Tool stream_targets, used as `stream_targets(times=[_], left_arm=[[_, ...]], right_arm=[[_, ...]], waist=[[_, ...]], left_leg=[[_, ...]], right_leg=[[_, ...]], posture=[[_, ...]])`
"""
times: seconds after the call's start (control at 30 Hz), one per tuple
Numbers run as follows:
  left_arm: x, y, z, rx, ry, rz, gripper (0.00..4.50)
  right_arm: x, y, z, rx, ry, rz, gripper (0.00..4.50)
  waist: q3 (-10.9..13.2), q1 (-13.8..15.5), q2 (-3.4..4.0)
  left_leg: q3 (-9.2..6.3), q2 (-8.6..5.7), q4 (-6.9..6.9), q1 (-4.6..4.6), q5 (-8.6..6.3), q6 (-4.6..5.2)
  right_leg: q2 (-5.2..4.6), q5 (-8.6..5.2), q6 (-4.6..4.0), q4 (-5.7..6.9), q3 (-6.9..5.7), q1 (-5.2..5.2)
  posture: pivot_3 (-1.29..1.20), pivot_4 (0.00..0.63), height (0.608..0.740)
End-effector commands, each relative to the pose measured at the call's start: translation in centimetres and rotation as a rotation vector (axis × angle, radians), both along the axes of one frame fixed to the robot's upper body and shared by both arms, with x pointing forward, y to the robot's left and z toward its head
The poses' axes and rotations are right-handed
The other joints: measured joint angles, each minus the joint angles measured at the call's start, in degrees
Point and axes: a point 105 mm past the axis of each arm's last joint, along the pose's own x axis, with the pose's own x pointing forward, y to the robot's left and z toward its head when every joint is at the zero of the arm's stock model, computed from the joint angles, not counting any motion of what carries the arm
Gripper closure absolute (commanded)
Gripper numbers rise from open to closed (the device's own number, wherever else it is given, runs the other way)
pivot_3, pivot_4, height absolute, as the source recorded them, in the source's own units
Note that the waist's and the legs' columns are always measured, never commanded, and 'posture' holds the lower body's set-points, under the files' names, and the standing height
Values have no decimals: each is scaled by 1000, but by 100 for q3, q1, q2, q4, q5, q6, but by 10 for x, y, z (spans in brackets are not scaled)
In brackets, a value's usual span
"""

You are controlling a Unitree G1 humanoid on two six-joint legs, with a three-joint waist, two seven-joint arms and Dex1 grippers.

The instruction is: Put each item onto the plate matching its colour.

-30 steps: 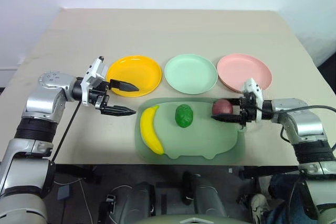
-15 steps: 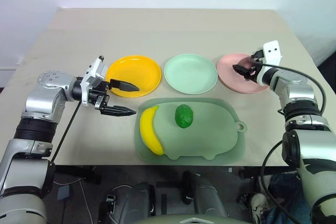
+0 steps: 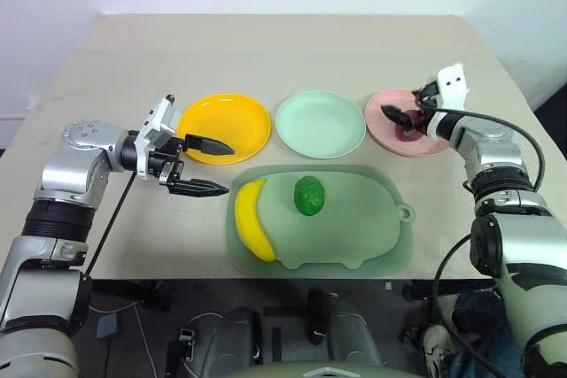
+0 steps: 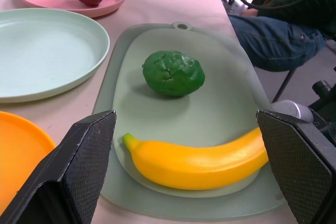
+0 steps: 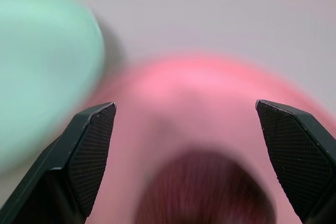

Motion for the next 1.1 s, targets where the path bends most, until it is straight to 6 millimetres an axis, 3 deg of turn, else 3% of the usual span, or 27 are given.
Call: stream_targets(times=[0.03,0.1,0.2,0.3,0.43,0.67,1.1], left_arm=[[0,2,11,-12,-51,-1,0],[-1,2,12,-13,-51,-5,0],[-1,1,12,-12,-54,-10,0],[-2,2,11,-8,-57,-9,0],[-2,2,10,-5,-56,-8,0],[-4,2,10,-4,-55,-13,0],[-5,4,11,0,-59,-8,0]], right_arm=[[-12,24,52,95,-197,179,19],[-31,49,48,132,-166,371,19],[-65,82,17,75,-40,611,19],[-92,108,-18,20,86,734,19],[-117,130,-38,12,156,835,19],[-138,149,-50,42,226,922,19],[-137,160,-69,-72,208,900,19]], waist=[[0,1,0],[0,9,0],[-2,46,-1],[-2,62,-1],[-2,41,-1],[-2,45,-1],[-3,39,-2]], left_leg=[[0,0,0,0,0,0],[-2,2,0,1,0,0],[-6,4,0,0,0,0],[-12,0,8,-2,-1,1],[-13,-2,12,-1,-2,3],[-12,-2,10,0,-1,2],[-13,-4,10,1,-2,4]], right_leg=[[0,0,0,0,0,0],[2,0,0,2,-1,0],[2,0,0,2,-3,2],[-4,0,1,2,-6,7],[-1,0,0,3,-5,5],[2,0,0,3,-5,5],[1,0,0,2,-5,7]], posture=[[0,150,740],[0,150,740],[0,150,740],[0,150,740],[0,150,740],[0,150,740],[0,150,740]])
